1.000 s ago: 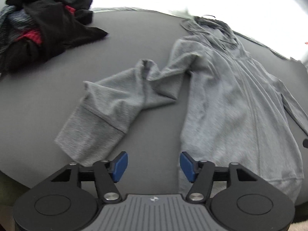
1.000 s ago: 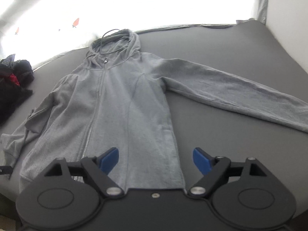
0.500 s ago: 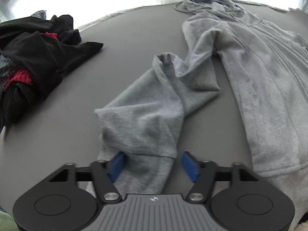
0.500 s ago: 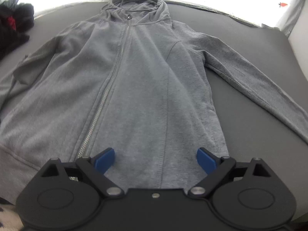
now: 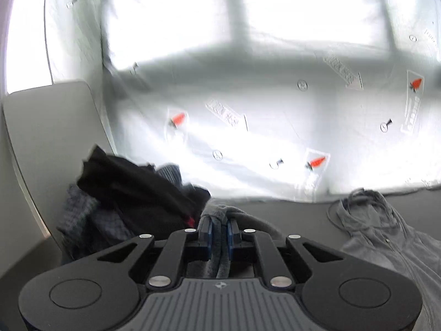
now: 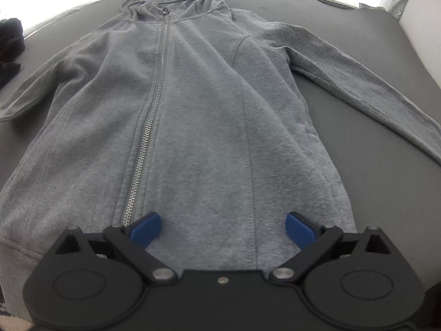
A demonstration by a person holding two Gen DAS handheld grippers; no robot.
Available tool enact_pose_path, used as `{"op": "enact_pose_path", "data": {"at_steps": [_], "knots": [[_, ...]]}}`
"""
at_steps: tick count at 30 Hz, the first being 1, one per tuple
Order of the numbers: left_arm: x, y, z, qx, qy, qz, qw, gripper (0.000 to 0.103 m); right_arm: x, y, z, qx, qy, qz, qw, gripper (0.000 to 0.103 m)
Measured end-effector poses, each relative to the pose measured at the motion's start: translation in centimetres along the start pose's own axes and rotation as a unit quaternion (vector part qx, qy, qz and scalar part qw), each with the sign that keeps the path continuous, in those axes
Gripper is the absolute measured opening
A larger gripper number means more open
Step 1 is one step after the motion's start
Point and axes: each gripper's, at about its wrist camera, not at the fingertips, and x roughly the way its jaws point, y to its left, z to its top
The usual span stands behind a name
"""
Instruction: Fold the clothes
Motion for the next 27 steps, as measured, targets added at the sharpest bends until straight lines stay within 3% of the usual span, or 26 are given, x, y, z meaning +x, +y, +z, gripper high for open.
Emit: {"op": "enact_pose_path", "data": {"at_steps": [1,4,6,8,9,12,14,18,21,24,27], "knots": [[-0.7,0.5,0.3,0.003,-0.011,0.009,0.9999,0.012,0.1,-0.1,0.0,0.005,0.001,0.001,1.000,0.099],[-1.6,1.0,-1.5,0.026,0.015,0.040,0.9987,0.012,0.3,-0.2,0.0,0.009,0.001,0.004,1.000,0.101],[-0.2,1.7,-5.3,0.024,0.075,0.069,0.9945,0.016,0.3,-0.3,-0.1,0.011,0.001,0.006,1.000,0.102],[1.7,2.8,-9.7,0.006,0.146,0.100,0.9841,0.017,0.2,-0.3,-0.3,0.010,-0.001,0.007,1.000,0.102],[3.2,3.6,-12.4,-0.008,0.201,0.124,0.9716,0.019,0.1,-0.3,-0.3,0.009,-0.002,0.007,1.000,0.102],[5.7,5.7,-19.2,-0.074,0.346,0.172,0.9194,0.022,0.0,-0.2,-0.3,0.004,-0.001,0.009,1.000,0.102],[4.9,6.0,-20.9,-0.127,0.367,0.176,0.9046,0.024,-0.2,-0.2,-0.5,-0.002,0.000,0.010,1.000,0.102],[2.6,2.6,-20.0,-0.126,0.338,0.125,0.9243,0.041,-0.6,-0.5,-0.9,-0.013,0.001,0.012,1.000,0.102],[2.5,-1.3,-18.7,-0.119,0.324,0.047,0.9374,0.043,-0.9,-0.8,-1.0,-0.013,-0.003,0.010,1.000,0.102],[2.7,-5.9,-17.6,-0.130,0.314,-0.049,0.9392,0.049,-1.6,-1.5,-0.7,-0.006,-0.021,0.001,1.000,0.102],[2.5,-11.0,-17.4,-0.084,0.310,-0.169,0.9318,0.057,-2.4,-3.0,-0.6,0.018,-0.042,-0.003,0.999,0.101]]}}
